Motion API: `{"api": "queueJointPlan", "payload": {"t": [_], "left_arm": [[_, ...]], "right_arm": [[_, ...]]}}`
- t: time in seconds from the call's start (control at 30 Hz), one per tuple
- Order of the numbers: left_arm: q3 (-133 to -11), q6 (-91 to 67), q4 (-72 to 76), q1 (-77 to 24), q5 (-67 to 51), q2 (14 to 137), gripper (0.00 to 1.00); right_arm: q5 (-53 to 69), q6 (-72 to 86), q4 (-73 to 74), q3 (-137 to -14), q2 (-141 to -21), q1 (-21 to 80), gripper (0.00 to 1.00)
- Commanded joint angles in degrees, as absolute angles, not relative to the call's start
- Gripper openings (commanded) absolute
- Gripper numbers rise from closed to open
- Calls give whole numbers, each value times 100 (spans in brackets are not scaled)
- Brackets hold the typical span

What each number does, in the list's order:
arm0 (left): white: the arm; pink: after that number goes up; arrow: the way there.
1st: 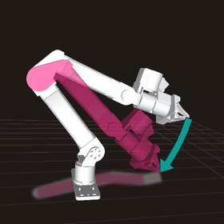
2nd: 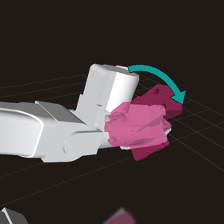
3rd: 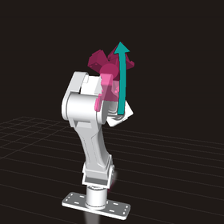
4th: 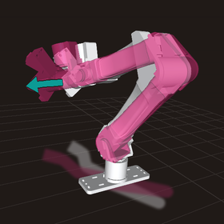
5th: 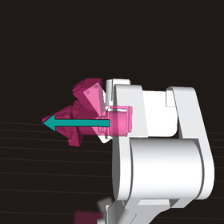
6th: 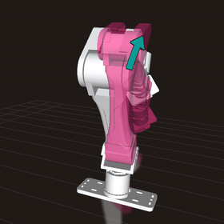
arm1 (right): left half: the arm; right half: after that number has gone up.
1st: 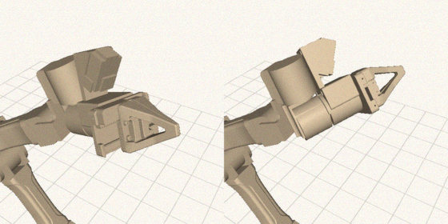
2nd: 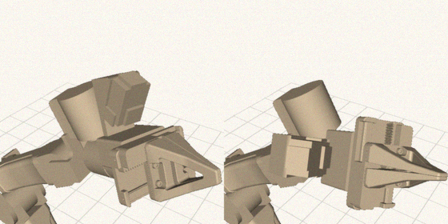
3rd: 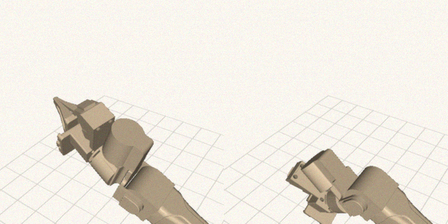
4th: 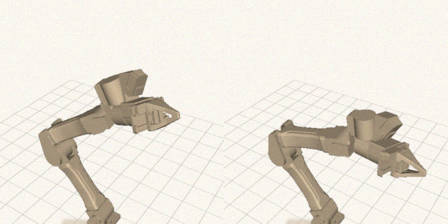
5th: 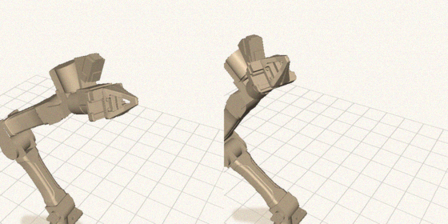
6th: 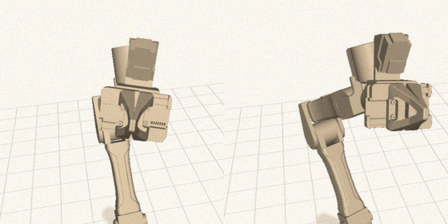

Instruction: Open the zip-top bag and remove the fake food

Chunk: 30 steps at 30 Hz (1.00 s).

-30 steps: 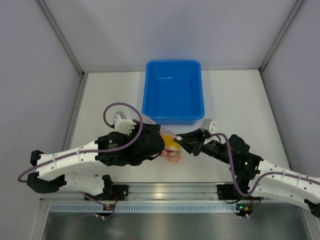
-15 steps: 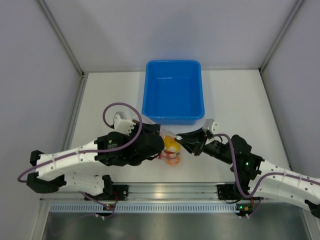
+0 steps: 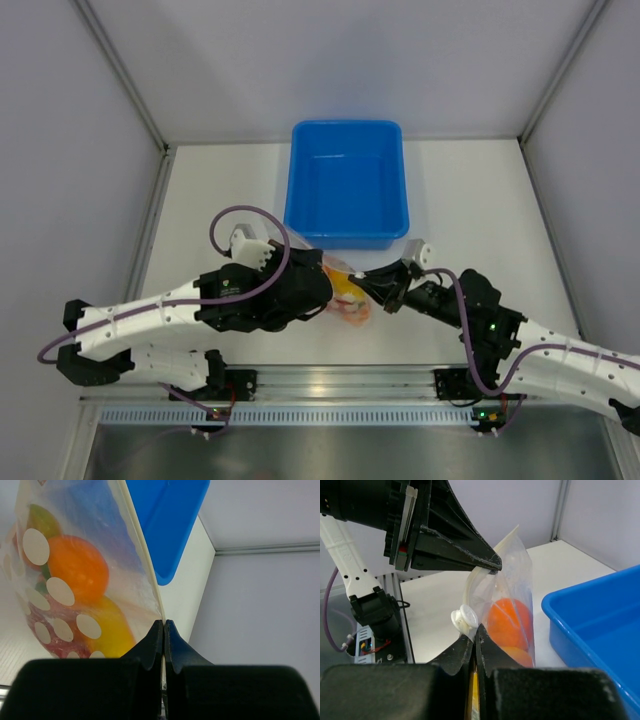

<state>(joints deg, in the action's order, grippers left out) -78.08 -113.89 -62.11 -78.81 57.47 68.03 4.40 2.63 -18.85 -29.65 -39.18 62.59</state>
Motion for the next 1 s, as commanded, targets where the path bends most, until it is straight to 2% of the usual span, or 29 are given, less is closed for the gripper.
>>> {"api": "queueJointPlan", "payload": {"t": [0.0, 0.3, 0.33, 0.4, 0.43, 0.5, 0.53, 0.6, 0.63, 0.7, 0.9, 0.97], "left_arm": [[-7717, -11566, -6187, -7901, 5915, 6785, 0], [-7349, -11637, -6187, -7901, 6029, 6557, 1], [-7287, -11628, -6196, -7901, 6055, 6513, 12], [-7216, -11532, -6179, -7901, 6143, 6390, 22], [-7181, -11470, -6179, -7901, 6178, 6364, 33], [-7189, -11190, -6187, -7901, 6275, 6276, 47], [-7198, -11101, -6170, -7910, 6310, 6206, 67], [-7216, -10786, -6170, -7901, 6424, 6126, 80], [-7242, -10628, -6161, -7901, 6486, 6074, 93], [-7409, -9928, -6152, -7901, 6713, 6038, 98], [-7769, -7090, -5574, -7901, 7119, 6187, 98], [-7752, -6594, -5406, -7901, 7163, 6214, 98]], "right_arm": [[606, 193, -2206, -3190, -3885, 6372, 0], [677, 334, -1855, -3357, -3858, 6363, 0], [642, 395, -1802, -3375, -3858, 6363, 0], [476, 404, -1592, -3436, -3858, 6363, 0], [414, 387, -1486, -3471, -3858, 6363, 0], [169, 334, -1058, -3646, -3963, 6363, 0], [71, 308, -916, -3708, -4007, 6372, 0], [-217, 316, -660, -3849, -4087, 6363, 0], [-307, 351, -407, -3893, -4113, 6372, 0], [-465, 386, -133, -4086, -4140, 6372, 0], [-720, 545, 1176, -4753, -4131, 6354, 0], [-764, 554, 1597, -4921, -4140, 6346, 0]]}}
